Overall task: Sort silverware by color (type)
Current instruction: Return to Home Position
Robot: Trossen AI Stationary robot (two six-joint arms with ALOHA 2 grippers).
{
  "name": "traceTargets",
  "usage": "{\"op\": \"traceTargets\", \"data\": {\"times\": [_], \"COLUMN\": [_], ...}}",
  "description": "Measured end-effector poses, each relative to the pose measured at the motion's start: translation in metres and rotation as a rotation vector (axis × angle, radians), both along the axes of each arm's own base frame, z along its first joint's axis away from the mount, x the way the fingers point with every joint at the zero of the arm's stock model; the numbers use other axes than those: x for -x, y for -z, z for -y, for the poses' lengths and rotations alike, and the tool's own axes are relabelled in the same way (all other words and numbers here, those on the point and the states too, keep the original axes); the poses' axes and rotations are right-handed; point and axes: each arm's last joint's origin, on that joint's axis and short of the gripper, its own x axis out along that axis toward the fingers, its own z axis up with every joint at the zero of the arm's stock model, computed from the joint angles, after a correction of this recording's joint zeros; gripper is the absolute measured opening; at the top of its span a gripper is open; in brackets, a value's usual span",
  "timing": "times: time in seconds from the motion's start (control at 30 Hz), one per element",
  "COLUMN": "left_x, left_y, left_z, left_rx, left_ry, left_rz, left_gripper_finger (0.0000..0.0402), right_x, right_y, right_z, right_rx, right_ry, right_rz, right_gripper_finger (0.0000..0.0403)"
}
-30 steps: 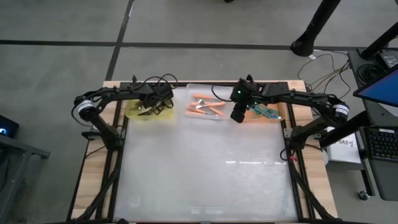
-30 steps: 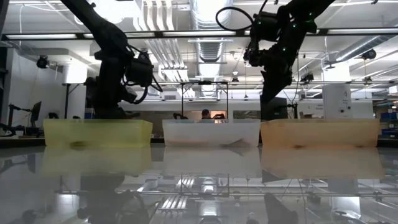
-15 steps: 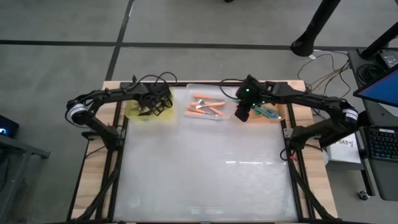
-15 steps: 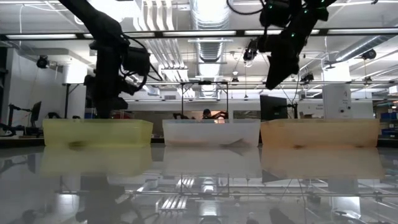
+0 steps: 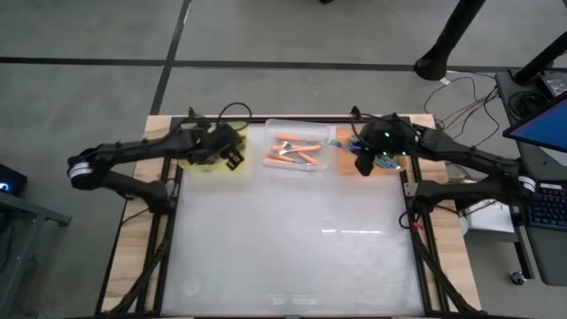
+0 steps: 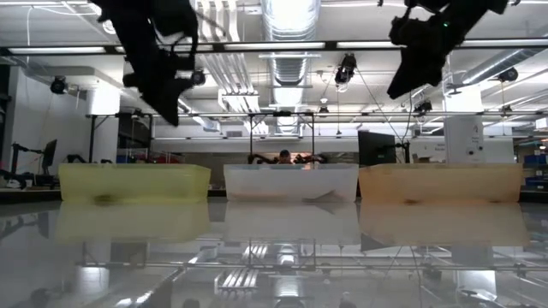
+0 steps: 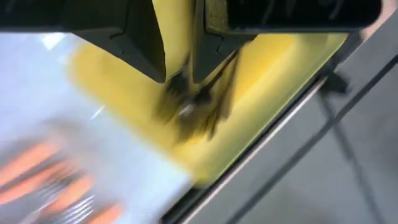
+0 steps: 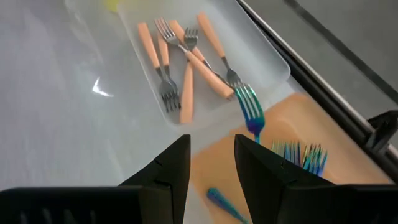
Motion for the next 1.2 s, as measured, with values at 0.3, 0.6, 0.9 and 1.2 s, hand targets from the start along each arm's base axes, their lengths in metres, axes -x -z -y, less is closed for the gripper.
{"op": "traceTargets", "data": {"times": [0.3, 0.6, 0.9, 1.2], "left_x": [0.0, 0.026, 0.045, 0.054], "left_y": [-0.038, -0.012, 0.029, 0.061], "left_z": [0.069, 0.106, 0.108, 0.107], "left_rx": [-0.101, -0.189, -0.208, -0.26], "left_ry": [0.295, 0.358, 0.347, 0.368], "left_rz": [0.386, 0.595, 0.785, 0.881], "left_gripper_finger": [0.0062, 0.0062, 0.0062, 0.0062], "right_x": [0.024, 0.035, 0.038, 0.041], "right_y": [0.032, 0.065, 0.099, 0.128], "right_z": [-0.012, -0.017, -0.019, -0.021], "right_rx": [0.056, 0.124, 0.096, 0.114], "right_ry": [0.02, 0.021, 0.058, 0.074], "right_rz": [0.17, 0.316, 0.4, 0.534], "right_gripper_finger": [0.0116, 0.0116, 0.0116, 0.0116]}}
